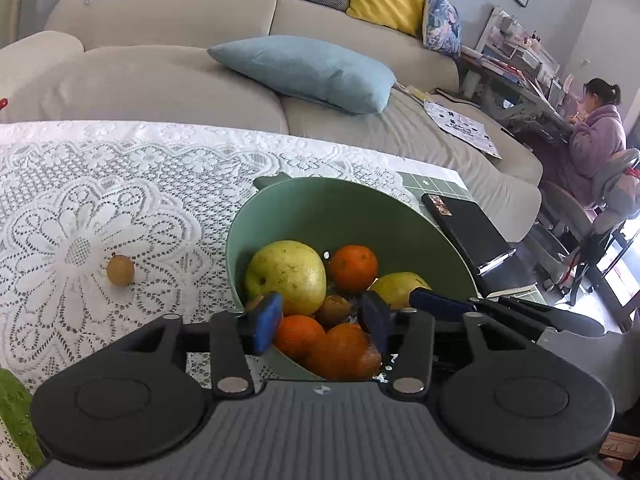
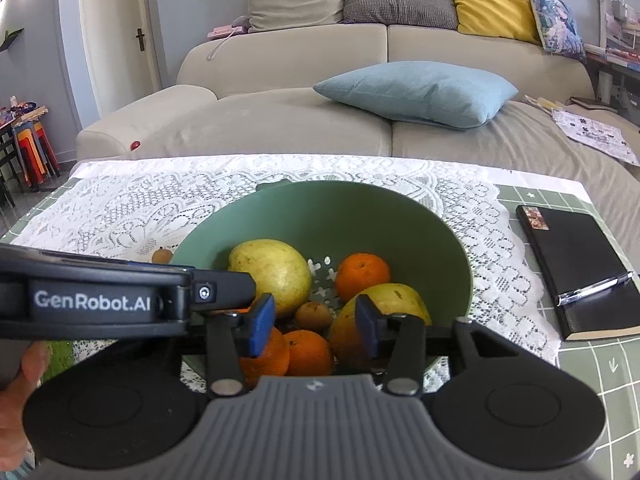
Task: Organize fruits
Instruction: 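Open both tools to drop the small fruits into the colander, then move the left tool to the green cucumber while the right tool approaches the last small fruit, then close the right tool on the small brown fruit and lift it, then carry the small brown fruit in the right tool over the green colander, then open the right tool to drop the small fruit into the colander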
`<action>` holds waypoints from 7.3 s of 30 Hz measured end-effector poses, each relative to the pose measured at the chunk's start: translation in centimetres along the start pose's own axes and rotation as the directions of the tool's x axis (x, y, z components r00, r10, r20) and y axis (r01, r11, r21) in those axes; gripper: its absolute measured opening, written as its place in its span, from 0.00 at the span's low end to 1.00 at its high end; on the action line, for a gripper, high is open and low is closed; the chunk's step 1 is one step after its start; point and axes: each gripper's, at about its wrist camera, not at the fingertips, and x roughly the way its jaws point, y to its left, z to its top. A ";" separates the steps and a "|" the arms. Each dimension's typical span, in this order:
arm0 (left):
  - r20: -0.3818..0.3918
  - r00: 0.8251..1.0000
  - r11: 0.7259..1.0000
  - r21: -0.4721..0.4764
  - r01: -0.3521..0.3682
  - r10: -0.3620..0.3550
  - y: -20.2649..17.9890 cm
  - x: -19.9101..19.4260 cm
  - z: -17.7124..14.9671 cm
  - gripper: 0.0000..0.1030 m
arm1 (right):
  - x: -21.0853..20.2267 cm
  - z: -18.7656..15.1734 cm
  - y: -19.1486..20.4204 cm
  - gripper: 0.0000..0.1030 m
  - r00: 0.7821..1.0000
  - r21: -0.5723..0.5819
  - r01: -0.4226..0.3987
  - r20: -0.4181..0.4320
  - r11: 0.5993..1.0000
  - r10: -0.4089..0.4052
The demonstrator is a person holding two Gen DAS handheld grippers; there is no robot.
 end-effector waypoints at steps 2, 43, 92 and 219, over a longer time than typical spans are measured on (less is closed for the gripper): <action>0.003 1.000 1.000 0.002 -0.002 0.002 -0.1 -0.1 0.0 0.56 | -0.1 0.0 0.1 0.43 1.000 -0.004 0.005 0.003 1.000 -0.005; 0.029 0.968 0.963 0.106 -0.249 0.247 7.3 -9.2 -1.5 0.62 | -2.5 -0.3 10.1 0.60 0.977 -0.199 -0.181 0.073 0.963 0.199; -0.112 0.952 0.952 0.152 -0.265 0.283 11.4 -8.3 -4.5 0.62 | 4.5 -2.3 10.2 0.17 0.846 0.277 -0.364 -0.303 0.889 0.440; -0.256 0.958 0.764 0.642 0.067 0.131 -2.9 3.5 1.4 0.28 | -0.7 0.2 1.9 0.18 0.999 -0.060 0.013 -0.044 0.998 -0.016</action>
